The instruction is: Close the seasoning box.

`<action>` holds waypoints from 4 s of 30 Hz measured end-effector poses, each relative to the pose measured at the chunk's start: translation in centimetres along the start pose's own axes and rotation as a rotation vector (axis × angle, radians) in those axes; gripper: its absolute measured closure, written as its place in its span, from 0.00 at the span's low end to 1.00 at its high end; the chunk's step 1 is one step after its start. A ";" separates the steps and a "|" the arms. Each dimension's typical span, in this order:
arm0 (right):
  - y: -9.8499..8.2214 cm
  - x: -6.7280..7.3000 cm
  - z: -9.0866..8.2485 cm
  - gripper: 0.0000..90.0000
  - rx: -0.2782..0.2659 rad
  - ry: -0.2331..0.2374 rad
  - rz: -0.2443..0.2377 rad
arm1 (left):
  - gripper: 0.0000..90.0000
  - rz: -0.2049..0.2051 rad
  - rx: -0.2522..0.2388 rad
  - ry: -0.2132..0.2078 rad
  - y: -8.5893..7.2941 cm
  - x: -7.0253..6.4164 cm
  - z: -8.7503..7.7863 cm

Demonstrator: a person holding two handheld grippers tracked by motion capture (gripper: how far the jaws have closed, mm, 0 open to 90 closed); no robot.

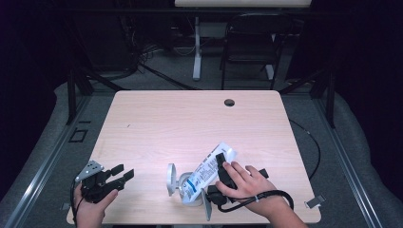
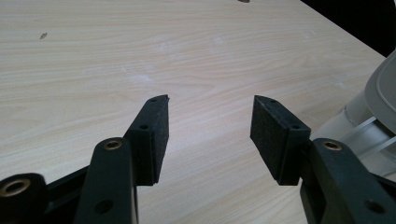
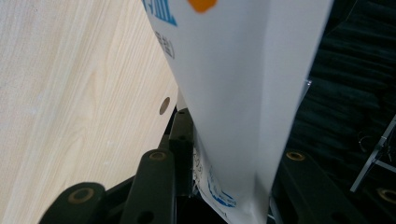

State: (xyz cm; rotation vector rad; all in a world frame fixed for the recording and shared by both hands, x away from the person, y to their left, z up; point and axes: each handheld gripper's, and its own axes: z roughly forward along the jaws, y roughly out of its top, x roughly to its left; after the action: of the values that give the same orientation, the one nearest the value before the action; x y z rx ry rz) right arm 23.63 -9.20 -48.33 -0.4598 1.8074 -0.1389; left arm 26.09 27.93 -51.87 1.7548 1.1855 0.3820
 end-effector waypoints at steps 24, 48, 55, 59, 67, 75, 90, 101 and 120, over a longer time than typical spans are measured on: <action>0.2 0.0 0.0 0.85 -0.002 0.004 -0.005 | 0.53 -0.001 -0.001 0.002 0.0 0.1 0.0; 0.3 -0.2 -0.1 0.96 0.024 0.018 0.033 | 0.53 -0.002 -0.004 0.003 0.0 0.1 0.0; 0.4 -0.2 -0.1 0.98 0.018 0.025 0.038 | 0.53 -0.002 -0.003 0.003 0.0 0.1 0.0; 0.5 -0.4 -0.1 0.99 0.024 0.025 0.035 | 0.53 -0.001 -0.003 0.005 -0.1 0.2 0.0; 0.5 -0.3 -0.2 0.99 0.027 0.026 0.036 | 0.53 -0.003 -0.001 0.004 -0.1 0.2 0.0; 0.5 -0.5 -0.2 0.99 0.018 0.029 0.035 | 0.53 -0.004 -0.001 0.006 -0.1 0.2 0.0; 0.6 -0.9 -0.5 0.99 0.028 0.021 0.021 | 0.53 -0.005 -0.002 0.006 -0.1 0.2 0.0; 0.3 -0.8 -0.5 0.99 0.025 0.022 0.030 | 0.53 -0.005 0.003 0.005 -0.1 0.2 0.0; -0.1 -0.3 -0.5 0.99 0.005 0.045 0.096 | 0.53 0.000 0.004 0.005 -0.1 0.2 0.1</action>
State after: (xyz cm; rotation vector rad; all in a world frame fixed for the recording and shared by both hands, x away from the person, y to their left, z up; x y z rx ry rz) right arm 23.24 -9.26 -47.85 -0.3678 1.8695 -0.0876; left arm 26.17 28.02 -52.07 1.7581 1.1905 0.3848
